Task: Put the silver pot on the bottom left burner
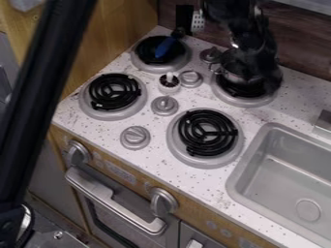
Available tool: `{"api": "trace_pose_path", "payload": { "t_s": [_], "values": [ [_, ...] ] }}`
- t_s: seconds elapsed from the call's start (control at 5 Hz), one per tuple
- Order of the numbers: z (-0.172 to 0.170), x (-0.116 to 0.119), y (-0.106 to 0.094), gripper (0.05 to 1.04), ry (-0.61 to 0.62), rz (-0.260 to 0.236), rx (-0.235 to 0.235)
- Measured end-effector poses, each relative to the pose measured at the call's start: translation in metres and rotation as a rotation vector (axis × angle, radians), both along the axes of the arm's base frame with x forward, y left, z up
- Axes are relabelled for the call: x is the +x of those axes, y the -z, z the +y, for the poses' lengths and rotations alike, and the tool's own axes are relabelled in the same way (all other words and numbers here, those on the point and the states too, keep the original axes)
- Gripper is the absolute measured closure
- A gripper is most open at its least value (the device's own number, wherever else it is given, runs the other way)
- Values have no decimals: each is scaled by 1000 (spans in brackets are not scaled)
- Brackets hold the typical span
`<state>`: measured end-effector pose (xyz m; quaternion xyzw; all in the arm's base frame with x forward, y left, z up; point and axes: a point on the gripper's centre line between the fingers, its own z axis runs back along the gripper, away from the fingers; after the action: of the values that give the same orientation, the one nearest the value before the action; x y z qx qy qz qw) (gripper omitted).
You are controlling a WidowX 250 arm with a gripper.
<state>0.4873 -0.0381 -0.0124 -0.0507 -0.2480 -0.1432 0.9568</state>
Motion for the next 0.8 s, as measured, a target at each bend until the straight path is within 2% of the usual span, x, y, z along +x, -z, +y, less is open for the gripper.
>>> {"api": "trace_pose_path", "payload": {
  "t_s": [0.2,0.4,0.8],
  "values": [
    [3,9,-11,85,-7,-41,16],
    [2,33,-15,85,-23,-80,-39],
    [16,47,28,85,-28,-19,1]
  ]
}}
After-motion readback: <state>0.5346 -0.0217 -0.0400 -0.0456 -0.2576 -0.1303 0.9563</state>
